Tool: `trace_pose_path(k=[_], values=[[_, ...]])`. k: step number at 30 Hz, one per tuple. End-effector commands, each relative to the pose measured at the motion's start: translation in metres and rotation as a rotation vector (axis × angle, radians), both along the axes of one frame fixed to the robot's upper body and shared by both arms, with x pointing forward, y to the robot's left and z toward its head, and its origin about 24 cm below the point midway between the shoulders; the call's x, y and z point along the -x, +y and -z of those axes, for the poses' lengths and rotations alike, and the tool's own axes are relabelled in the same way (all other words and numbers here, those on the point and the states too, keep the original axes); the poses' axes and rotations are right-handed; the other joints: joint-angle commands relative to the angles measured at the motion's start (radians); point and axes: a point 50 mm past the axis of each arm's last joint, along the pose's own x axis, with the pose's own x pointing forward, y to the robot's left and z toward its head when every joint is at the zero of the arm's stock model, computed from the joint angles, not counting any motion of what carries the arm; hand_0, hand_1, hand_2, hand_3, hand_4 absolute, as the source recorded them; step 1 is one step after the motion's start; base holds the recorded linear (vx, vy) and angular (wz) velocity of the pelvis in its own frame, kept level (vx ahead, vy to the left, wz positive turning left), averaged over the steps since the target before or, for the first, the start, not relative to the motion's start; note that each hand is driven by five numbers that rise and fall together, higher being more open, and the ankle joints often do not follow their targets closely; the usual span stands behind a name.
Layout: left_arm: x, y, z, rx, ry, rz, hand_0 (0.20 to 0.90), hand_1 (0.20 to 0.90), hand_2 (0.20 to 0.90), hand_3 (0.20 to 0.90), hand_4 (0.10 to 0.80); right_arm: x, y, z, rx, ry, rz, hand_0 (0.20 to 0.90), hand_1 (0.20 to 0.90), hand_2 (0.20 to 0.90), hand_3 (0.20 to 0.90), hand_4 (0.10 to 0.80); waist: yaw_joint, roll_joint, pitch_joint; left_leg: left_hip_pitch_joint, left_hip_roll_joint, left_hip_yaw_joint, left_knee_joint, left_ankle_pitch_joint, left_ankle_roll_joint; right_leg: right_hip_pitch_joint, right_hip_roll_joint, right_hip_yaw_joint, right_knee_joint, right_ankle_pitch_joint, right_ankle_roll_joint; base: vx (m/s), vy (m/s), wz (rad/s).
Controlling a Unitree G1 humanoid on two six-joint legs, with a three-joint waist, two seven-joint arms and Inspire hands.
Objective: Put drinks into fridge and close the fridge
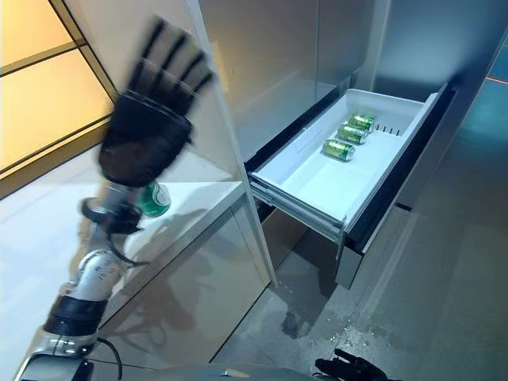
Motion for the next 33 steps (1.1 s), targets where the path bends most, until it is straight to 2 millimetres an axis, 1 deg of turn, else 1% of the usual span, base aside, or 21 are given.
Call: trace_pose_path(k=[1, 3, 6, 10, 13, 15, 21, 22, 27, 33], values=[[0.022, 0.015, -0.062, -0.004, -0.342, -0.272, 0.9, 0.9, 0.9, 0.9, 0.8, 0.009, 0.025, 0.008, -0.062, 0.033, -0.032, 0.9, 0.9, 0.9, 0.9, 0.8, 0.019, -0.052, -0.046, 0.002, -0.101, 0.011, 0.01, -0.137, 0.096, -0.041, 0.023, 0.084, 0.085, -0.101, 0.027, 0.026, -0.01, 0.04], [0.024, 0.023, -0.072, -0.009, -0.355, -0.416, 0.9, 0.9, 0.9, 0.9, 0.8, 0.008, 0.026, 0.008, -0.064, 0.038, -0.045, 0.9, 0.9, 0.9, 0.9, 0.8, 0.023, -0.053, -0.054, 0.001, -0.099, 0.008, 0.008, -0.135, 0.093, -0.04, 0.027, 0.083, 0.085, -0.106, 0.023, 0.027, -0.013, 0.05], [0.022, 0.027, -0.076, -0.007, -0.328, -0.479, 0.9, 0.9, 0.9, 0.9, 0.8, 0.007, 0.028, 0.008, -0.063, 0.04, -0.054, 0.9, 0.9, 0.9, 0.9, 0.8, 0.026, -0.053, -0.057, 0.0, -0.098, 0.008, 0.007, -0.132, 0.092, -0.039, 0.029, 0.082, 0.087, -0.109, 0.019, 0.007, -0.003, 0.01], [0.012, 0.035, -0.074, -0.007, -0.229, -0.566, 0.9, 0.9, 0.9, 0.9, 0.8, 0.002, 0.028, 0.008, -0.062, 0.043, -0.073, 0.9, 0.9, 0.9, 0.9, 0.8, 0.031, -0.051, -0.058, -0.001, -0.096, 0.007, 0.008, -0.129, 0.089, -0.04, 0.033, 0.081, 0.093, -0.115, 0.015, 0.0, 0.0, 0.0], [0.005, 0.041, -0.066, -0.012, -0.131, -0.605, 0.9, 0.9, 0.9, 0.9, 0.8, 0.0, 0.029, 0.008, -0.06, 0.045, -0.079, 0.9, 0.9, 0.9, 0.9, 0.8, 0.036, -0.049, -0.054, -0.001, -0.096, 0.005, 0.01, -0.126, 0.087, -0.038, 0.033, 0.08, 0.099, -0.119, 0.014, 0.0, 0.0, 0.0], [-0.001, 0.046, -0.056, -0.025, -0.059, -0.652, 0.9, 0.9, 0.9, 0.9, 0.8, -0.002, 0.028, 0.007, -0.058, 0.048, -0.08, 0.9, 0.9, 0.9, 0.9, 0.8, 0.039, -0.048, -0.051, -0.001, -0.096, 0.003, 0.012, -0.124, 0.086, -0.037, 0.033, 0.077, 0.103, -0.121, 0.013, 0.0, 0.0, 0.0], [-0.01, 0.056, -0.038, -0.062, 0.063, -0.71, 0.9, 0.9, 0.9, 0.9, 0.8, -0.004, 0.026, 0.007, -0.053, 0.051, -0.084, 0.9, 0.9, 0.9, 0.9, 0.8, 0.045, -0.046, -0.045, -0.001, -0.094, 0.004, 0.015, -0.119, 0.081, -0.033, 0.032, 0.071, 0.109, -0.123, 0.014, 0.0, 0.0, 0.0], [-0.014, 0.058, -0.032, -0.051, 0.114, -0.68, 0.9, 0.9, 0.9, 0.9, 0.8, -0.005, 0.025, 0.007, -0.052, 0.051, -0.083, 0.9, 0.9, 0.9, 0.9, 0.8, 0.047, -0.046, -0.044, -0.001, -0.093, 0.004, 0.015, -0.118, 0.08, -0.033, 0.032, 0.069, 0.108, -0.123, 0.015, 0.0, 0.0, 0.0], [-0.019, 0.059, -0.014, -0.031, 0.212, -0.611, 0.9, 0.9, 0.9, 0.9, 0.8, -0.008, 0.024, 0.006, -0.051, 0.049, -0.082, 0.9, 0.9, 0.9, 0.9, 0.8, 0.049, -0.047, -0.039, -0.001, -0.093, 0.005, 0.018, -0.116, 0.078, -0.03, 0.03, 0.068, 0.11, -0.123, 0.016, 0.0, 0.0, 0.0], [-0.025, 0.056, 0.009, -0.051, 0.321, -0.603, 0.9, 0.9, 0.9, 0.9, 0.8, -0.01, 0.022, 0.005, -0.047, 0.047, -0.083, 0.9, 0.9, 0.9, 0.9, 0.8, 0.049, -0.047, -0.033, 0.001, -0.093, 0.006, 0.021, -0.116, 0.077, -0.028, 0.028, 0.067, 0.113, -0.123, 0.018, -0.001, 0.002, 0.01]])
